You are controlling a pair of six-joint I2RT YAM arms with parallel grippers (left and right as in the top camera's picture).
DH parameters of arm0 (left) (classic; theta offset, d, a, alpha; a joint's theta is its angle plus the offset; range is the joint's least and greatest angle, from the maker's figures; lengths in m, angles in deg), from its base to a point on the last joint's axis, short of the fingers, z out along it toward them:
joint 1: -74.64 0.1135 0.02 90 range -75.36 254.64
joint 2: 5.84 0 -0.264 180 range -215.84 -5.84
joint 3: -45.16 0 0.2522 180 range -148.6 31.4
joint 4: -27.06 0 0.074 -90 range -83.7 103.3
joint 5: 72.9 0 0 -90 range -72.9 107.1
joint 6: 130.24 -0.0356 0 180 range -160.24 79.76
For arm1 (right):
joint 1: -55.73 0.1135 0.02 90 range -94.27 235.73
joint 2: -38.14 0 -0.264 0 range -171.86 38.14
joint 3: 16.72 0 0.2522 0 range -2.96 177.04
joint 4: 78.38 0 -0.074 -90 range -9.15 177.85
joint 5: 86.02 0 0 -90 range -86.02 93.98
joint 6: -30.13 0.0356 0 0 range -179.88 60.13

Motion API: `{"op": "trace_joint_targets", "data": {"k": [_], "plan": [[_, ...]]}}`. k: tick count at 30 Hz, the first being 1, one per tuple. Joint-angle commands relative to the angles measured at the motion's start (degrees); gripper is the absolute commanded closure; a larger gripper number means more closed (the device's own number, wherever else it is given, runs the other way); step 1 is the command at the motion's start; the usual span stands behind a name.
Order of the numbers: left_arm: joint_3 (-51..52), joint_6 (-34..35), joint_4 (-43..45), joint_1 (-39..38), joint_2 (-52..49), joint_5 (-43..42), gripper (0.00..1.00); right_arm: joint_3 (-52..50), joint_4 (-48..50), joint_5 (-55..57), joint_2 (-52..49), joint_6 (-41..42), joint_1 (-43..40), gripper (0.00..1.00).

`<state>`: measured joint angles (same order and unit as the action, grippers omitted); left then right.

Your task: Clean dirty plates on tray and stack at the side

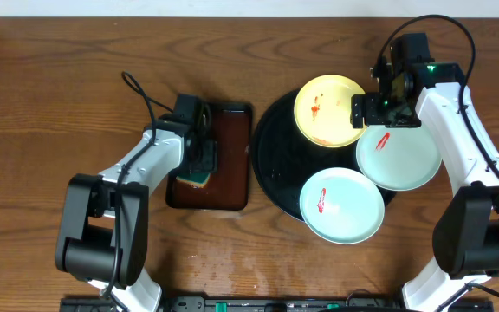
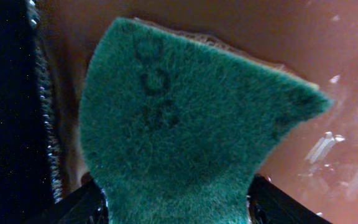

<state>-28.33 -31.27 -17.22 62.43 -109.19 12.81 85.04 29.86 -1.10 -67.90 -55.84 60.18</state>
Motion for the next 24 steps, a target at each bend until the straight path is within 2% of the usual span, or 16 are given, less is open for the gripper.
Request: {"op": "trace_joint_targets", "data": {"k": [1,3,5,6,8,10,11,24], "plan": [[-3.6,-0.2,-1.4,0.0,4.1,0.5,0.33,-0.4,-0.1,0.5,-0.1,-0.5,0.5,0.06],[-3.7,-0.2,-1.8,0.0,6.8,0.5,0.33,-0.4,-0.1,0.5,-0.1,-0.5,0.5,0.06],[-3.7,0.0,-2.6,0.0,8.0,0.5,0.41,-0.4,-0.1,0.5,-0.1,-0.5,0.5,0.07],[-3.7,0.4,-2.9,0.0,8.1,0.5,0.48,-0.4,-0.1,0.5,-0.1,-0.5,0.5,0.07],[-3.5,1.2,-3.6,0.0,7.8,0.5,0.71,-0.4,-0.1,0.5,-0.1,-0.5,0.5,0.07],[-2.8,1.2,-3.5,0.0,7.6,0.5,0.89,-0.4,-0.1,0.5,-0.1,-0.5,0.5,0.07],[-2.5,1.2,-3.5,0.0,7.4,0.5,0.92,-0.4,-0.1,0.5,-0.1,-0.5,0.5,0.07],[-2.3,1.4,-3.5,0.0,2.2,2.7,0.92,-0.4,-0.1,0.5,-0.1,-0.5,0.5,0.06]]}}
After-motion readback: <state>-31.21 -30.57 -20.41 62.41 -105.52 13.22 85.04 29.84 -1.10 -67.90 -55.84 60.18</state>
